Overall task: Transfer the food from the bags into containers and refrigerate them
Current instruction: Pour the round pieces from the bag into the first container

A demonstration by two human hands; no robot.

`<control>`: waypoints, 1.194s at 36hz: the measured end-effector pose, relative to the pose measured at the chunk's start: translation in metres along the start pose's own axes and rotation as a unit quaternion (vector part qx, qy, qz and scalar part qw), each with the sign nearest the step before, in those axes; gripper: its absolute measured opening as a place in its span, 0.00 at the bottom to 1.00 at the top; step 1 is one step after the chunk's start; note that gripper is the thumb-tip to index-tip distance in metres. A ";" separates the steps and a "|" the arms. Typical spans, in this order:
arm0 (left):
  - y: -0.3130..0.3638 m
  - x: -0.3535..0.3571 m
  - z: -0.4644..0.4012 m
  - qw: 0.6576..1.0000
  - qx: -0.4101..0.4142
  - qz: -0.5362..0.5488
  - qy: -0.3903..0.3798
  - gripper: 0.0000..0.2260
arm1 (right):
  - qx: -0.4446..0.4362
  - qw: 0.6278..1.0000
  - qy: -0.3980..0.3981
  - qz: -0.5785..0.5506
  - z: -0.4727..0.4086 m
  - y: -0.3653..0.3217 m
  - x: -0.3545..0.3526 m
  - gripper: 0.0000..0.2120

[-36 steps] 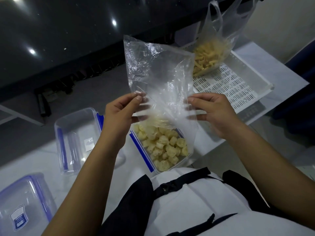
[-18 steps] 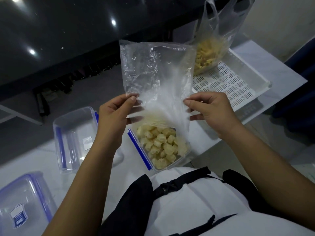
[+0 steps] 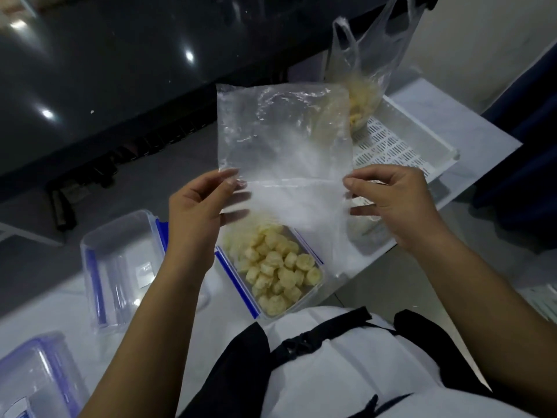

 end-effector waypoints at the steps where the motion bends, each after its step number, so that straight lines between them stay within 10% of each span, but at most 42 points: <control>1: 0.003 0.005 -0.003 1.000 0.004 -0.004 -0.004 0.08 | -0.004 1.000 0.010 0.004 0.001 0.000 -0.007 0.06; 17: 0.020 0.156 -0.093 0.953 -0.026 -0.213 -0.214 0.17 | -0.007 0.924 0.213 0.318 0.036 0.020 -0.100 0.06; 25: -0.017 0.193 -0.131 0.912 -0.068 -0.331 -0.231 0.13 | 0.058 0.944 0.174 0.273 0.030 0.050 -0.111 0.07; 35: -0.038 0.242 -0.143 0.799 -0.117 -0.390 -0.443 0.23 | -0.044 0.955 0.088 0.278 -0.008 0.016 -0.121 0.19; 43: -0.043 0.242 -0.168 0.785 -0.168 -0.430 -0.414 0.17 | -0.089 0.848 -0.177 0.491 -0.081 0.016 -0.107 0.27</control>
Point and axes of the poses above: each hand's wrist, its own z-axis away from the middle knuckle, its own x-axis out of the palm, y = z × x, the point moved 7 cm from there along -z, towards the middle knuckle, and after that the axes turned 9 degrees about -y, right-handed, at the moved point
